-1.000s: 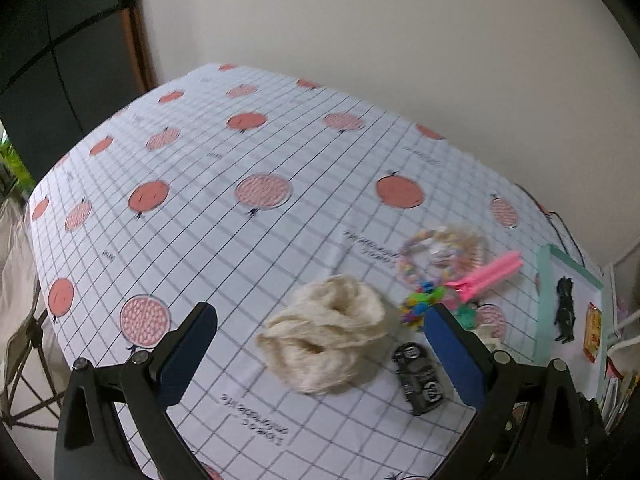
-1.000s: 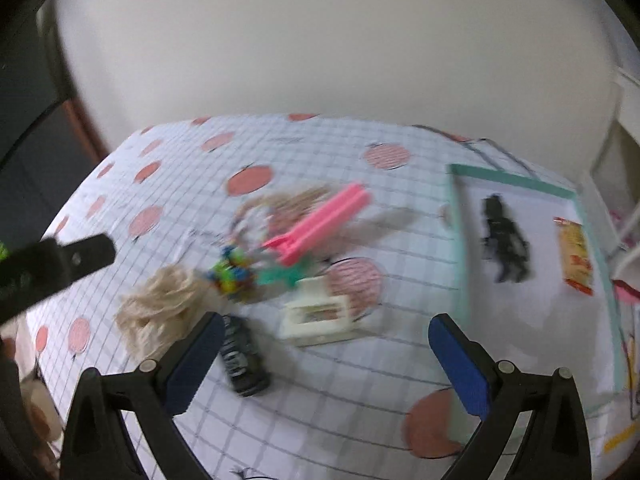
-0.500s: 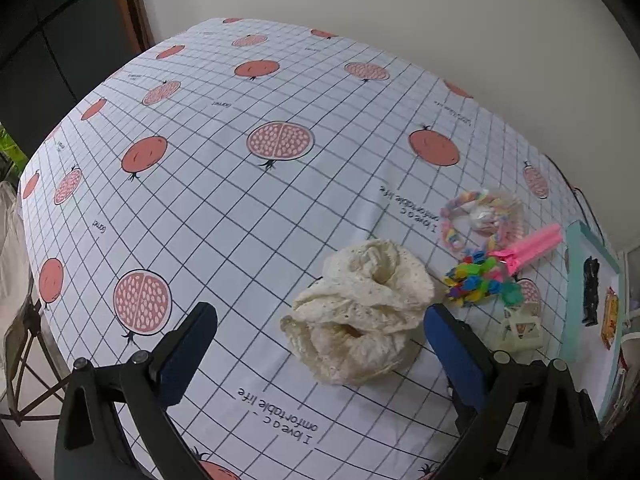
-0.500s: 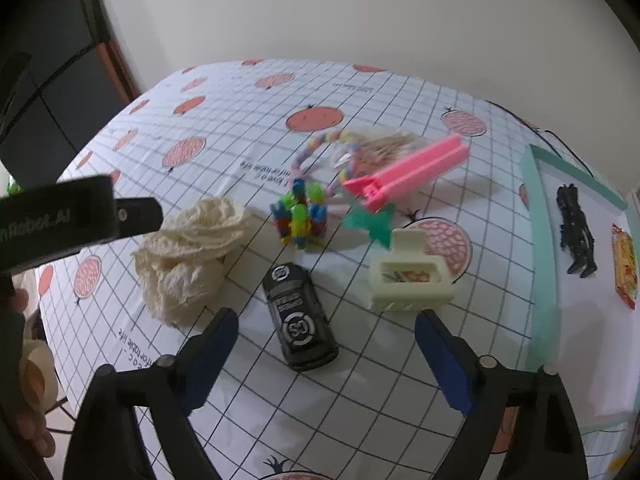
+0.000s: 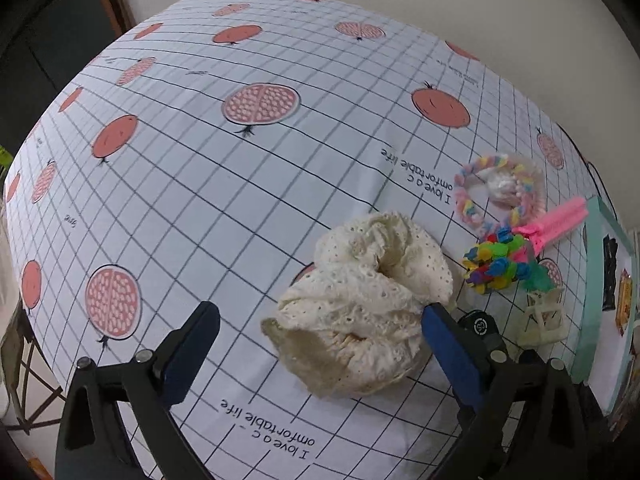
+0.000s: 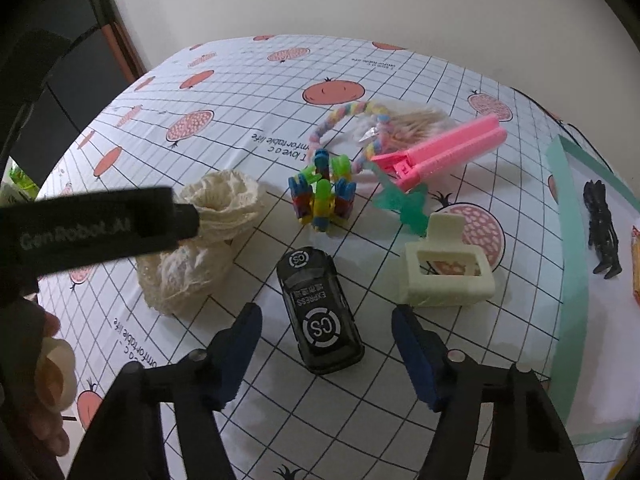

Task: Organize objects
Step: 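Grasp the lace scrunchie with the left tool while the right tool grasps the black car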

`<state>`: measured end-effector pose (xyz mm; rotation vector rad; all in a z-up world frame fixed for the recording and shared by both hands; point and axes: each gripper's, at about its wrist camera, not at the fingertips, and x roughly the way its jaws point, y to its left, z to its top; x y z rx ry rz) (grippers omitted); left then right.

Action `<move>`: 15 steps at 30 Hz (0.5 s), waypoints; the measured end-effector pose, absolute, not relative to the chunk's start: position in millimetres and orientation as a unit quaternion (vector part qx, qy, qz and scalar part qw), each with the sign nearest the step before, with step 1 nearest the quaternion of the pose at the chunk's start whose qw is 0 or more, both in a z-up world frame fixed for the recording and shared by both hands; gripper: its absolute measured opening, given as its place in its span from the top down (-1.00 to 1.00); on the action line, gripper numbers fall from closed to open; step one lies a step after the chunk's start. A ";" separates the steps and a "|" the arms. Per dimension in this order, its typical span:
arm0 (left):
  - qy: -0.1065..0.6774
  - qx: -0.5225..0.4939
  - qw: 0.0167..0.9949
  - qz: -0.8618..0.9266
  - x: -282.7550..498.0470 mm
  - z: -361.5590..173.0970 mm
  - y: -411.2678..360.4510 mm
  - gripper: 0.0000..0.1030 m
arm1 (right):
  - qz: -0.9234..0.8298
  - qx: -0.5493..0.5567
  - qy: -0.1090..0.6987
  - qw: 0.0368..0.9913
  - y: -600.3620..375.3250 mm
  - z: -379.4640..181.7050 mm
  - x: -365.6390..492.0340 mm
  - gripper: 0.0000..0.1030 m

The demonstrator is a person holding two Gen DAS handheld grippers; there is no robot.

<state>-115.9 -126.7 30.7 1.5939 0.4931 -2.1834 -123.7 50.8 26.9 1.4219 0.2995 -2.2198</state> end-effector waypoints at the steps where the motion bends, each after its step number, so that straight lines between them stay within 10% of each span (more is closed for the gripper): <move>1: 0.176 0.571 0.193 -0.778 -117.4 28.5 -125.5 -0.88 | -0.811 0.521 0.112 0.241 50.3 26.1 -123.9 -0.34; 15: 0.167 0.588 0.173 -0.772 -124.4 16.0 -115.4 -0.65 | -0.806 0.533 0.111 0.231 45.8 21.8 -129.8 -0.02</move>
